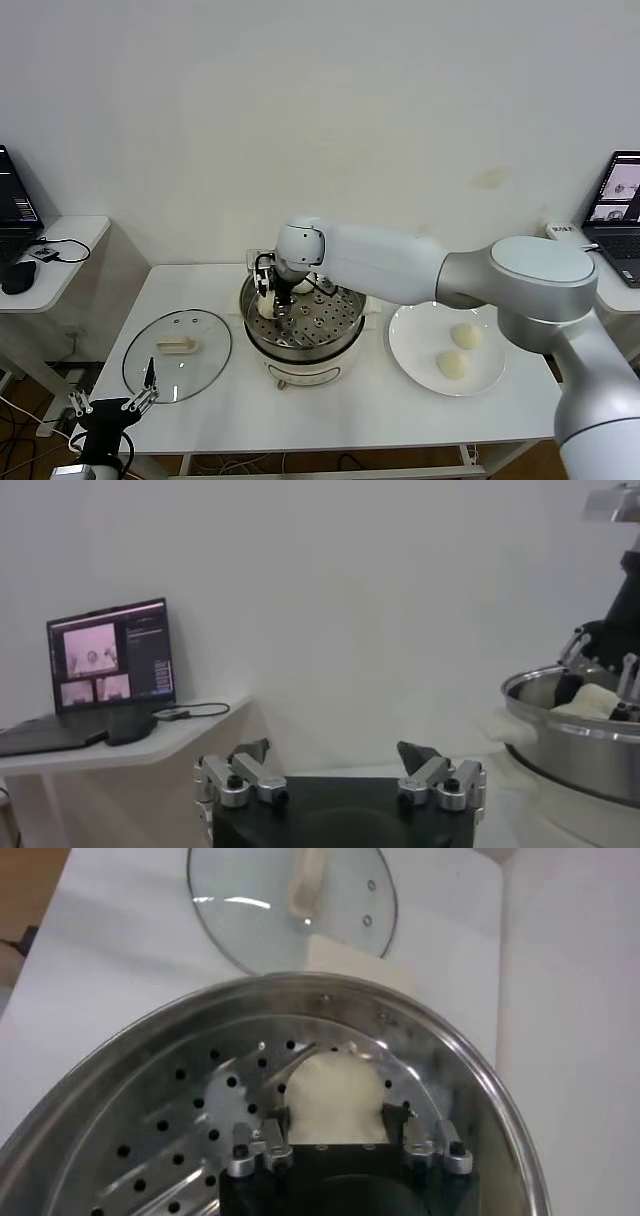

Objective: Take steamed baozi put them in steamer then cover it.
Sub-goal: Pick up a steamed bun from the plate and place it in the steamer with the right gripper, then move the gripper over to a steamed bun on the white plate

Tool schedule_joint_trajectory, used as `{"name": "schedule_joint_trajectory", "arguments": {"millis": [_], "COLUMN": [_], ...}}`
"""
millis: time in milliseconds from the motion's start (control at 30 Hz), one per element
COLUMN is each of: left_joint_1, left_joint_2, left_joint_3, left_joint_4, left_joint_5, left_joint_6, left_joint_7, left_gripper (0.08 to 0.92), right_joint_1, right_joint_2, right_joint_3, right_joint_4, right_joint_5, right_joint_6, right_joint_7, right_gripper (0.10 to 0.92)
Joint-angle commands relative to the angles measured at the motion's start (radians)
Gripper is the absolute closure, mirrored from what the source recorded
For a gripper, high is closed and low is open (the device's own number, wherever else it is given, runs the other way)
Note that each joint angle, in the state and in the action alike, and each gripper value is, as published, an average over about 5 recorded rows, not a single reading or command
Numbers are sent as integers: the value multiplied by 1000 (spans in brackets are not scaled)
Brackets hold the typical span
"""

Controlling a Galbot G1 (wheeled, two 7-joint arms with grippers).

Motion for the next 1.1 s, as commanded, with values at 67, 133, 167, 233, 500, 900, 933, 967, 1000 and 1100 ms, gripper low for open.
{"name": "schedule_joint_trajectory", "arguments": {"millis": [67, 133, 167, 233, 500, 900, 933, 967, 1000, 1100], "left_joint_1": [0, -1, -1, -2, -5, -15, -16, -16, -17, -16], "left_joint_2": [0, -1, -1, 1, 22, 25, 24, 24, 24, 24], "left_joint_3": [0, 0, 0, -1, -8, 15, 17, 20, 21, 24], "left_joint_4": [-3, -4, -3, -2, 16, 19, 19, 18, 18, 16], "left_joint_5": [0, 0, 0, -1, -4, 4, 5, 6, 7, 9], "left_joint_6": [1, 2, 2, 2, 0, 4, 5, 6, 6, 7], "left_joint_7": [0, 1, 1, 1, -2, 2, 3, 3, 3, 4], "left_gripper": [177, 177, 177, 177, 177, 177, 177, 177, 177, 177], "right_joint_1": [40, 91, 115, 167, 331, 283, 266, 246, 228, 172], "right_joint_2": [-38, -85, -106, -158, -440, -847, -873, -896, -916, -964], "right_joint_3": [11, 7, 4, -7, -33, -88, -89, -87, -84, -67], "right_joint_4": [36, 78, 98, 140, 318, 484, 494, 504, 512, 531], "right_joint_5": [5, 6, 6, 1, -36, -283, -303, -321, -339, -388], "right_joint_6": [0, 13, 20, 39, 172, 285, 291, 297, 302, 317], "right_joint_7": [-37, -82, -102, -145, -301, -365, -366, -366, -366, -366], "right_gripper": [219, 208, 205, 203, 203, 203, 203, 203, 203, 202]}}
